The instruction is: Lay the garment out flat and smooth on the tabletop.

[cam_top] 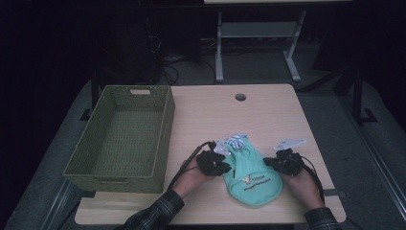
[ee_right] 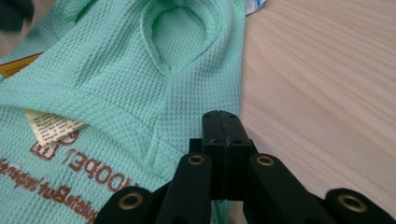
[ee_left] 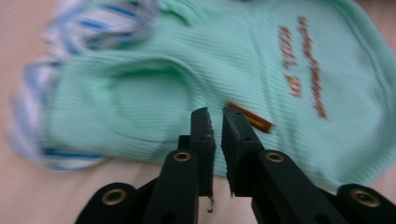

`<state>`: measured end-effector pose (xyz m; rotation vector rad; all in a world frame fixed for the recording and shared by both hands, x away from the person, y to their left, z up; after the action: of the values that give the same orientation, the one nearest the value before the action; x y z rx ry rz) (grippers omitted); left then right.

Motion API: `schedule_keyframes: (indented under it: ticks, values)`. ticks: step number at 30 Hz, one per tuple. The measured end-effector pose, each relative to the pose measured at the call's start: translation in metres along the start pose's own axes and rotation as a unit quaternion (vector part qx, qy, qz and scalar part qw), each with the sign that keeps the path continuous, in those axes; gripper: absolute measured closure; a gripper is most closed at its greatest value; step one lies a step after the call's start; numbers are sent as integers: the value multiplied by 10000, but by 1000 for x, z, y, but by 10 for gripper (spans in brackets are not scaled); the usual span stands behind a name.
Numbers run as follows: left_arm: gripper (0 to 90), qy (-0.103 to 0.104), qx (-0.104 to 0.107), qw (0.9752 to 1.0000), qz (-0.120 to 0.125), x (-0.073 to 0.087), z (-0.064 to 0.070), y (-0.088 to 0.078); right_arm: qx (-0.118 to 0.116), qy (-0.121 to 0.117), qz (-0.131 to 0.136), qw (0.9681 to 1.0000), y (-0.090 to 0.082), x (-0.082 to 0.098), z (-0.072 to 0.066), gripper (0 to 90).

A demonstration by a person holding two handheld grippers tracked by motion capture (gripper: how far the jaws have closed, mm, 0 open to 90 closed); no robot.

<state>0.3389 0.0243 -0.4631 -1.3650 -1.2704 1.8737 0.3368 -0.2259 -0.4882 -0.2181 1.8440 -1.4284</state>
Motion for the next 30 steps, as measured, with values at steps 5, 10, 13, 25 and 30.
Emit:
schedule_keyframes:
  ticks: [5, 10, 13, 25, 30]
  values:
    - [748, -265, -223, 9993, 165, -3, -25, -11, -5, 5, 4, 10000, 0, 0, 0, 898]
    - [666, -473, -453, 9976, 230, -6, -50, -13, -2, 3, 9, 10000, 0, 0, 0, 898]
    - [610, -532, -563, 9968, 217, -8, -61, -10, -7, -1, 10, 10000, 0, 0, 0, 898]
    - [536, -674, -557, 9961, -127, -1, -76, 19, 15, -47, 23, 10000, 0, 0, -1, 898]
    - [592, -659, -519, 9964, -118, -1, -74, 19, -32, -47, 90, 9999, -5, -2, -4, 898]
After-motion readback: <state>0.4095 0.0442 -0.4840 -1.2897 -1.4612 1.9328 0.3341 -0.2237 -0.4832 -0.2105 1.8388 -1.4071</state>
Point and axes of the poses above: each handheld gripper's, and its own axes: y roughly forward along the jaws, x roughly out of its underside, z roughly to its right, the point moved 3 cm from there along y, roughly forward along the jaws, and after that the axes turned 13 degrees about -z, right-handed, at the moved point
